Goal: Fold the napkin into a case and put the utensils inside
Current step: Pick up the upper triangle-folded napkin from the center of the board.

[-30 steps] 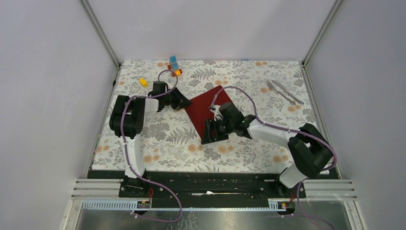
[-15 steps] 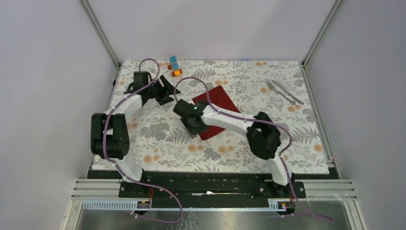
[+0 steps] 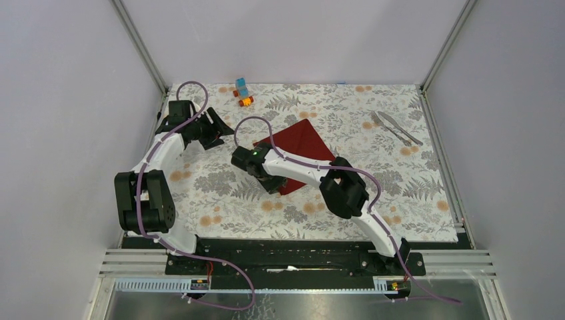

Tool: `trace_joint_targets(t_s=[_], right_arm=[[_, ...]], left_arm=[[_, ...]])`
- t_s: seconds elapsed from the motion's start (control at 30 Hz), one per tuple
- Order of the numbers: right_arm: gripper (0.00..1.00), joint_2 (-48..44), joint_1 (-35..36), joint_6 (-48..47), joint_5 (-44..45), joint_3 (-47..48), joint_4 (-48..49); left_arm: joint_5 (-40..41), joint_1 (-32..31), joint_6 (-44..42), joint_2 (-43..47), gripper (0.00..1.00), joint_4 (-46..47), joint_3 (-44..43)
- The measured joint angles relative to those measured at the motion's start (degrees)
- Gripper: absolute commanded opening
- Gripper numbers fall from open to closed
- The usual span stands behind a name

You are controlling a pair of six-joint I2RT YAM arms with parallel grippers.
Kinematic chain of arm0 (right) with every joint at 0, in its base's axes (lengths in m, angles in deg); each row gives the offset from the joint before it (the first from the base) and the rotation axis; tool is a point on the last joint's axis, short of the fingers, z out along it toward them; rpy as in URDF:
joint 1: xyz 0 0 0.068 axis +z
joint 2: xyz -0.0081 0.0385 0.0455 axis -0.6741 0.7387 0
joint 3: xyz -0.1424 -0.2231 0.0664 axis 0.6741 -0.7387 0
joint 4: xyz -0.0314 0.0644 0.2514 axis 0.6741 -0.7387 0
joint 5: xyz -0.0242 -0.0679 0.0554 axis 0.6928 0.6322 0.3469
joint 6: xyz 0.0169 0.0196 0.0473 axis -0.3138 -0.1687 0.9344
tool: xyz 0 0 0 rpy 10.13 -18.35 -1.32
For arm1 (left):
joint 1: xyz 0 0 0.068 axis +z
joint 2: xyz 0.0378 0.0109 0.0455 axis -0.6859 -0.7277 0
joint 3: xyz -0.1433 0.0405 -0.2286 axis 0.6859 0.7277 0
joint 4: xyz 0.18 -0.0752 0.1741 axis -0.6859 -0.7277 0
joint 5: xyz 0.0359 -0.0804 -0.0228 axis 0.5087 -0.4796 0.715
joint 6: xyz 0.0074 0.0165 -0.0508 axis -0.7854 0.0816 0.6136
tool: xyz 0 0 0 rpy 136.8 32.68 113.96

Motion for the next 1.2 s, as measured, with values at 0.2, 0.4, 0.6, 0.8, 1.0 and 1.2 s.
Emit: trace_joint_targets(t_s=[0.2,0.4,0.6,0.8,1.0,1.2], right_arm=[[0.34,1.0,0.0,-0.2,0.0,1.3,-0.3],[0.35,1.7,0.0,-0.2,0.0,1.6,0.1],[0.37,1.7,0.0,-0.4,-0.9,0.7,2.5],[0.39,0.4,-0.9,-1.0,-2.9,-3.7,5.9],[0.43,-1.9,-2.6,-1.6,-5.8,-7.5,9.3],[0.25,-3.8,-3.7,-2.9,-8.6,-10.9,13.0]], left_arm=[[-1.1,1.3,-0.4,0.0,0.67,0.0,0.0],[-2.1,2.4,-0.4,0.1,0.66,0.1,0.0],[-2.6,2.4,-0.4,0.2,0.67,0.1,0.2],[-2.9,2.4,-0.4,0.7,0.67,0.1,0.2],[-3.1,2.4,-0.4,0.7,0.67,0.1,0.5],[-3.1,2.4,-0.4,0.7,0.67,0.1,0.6]])
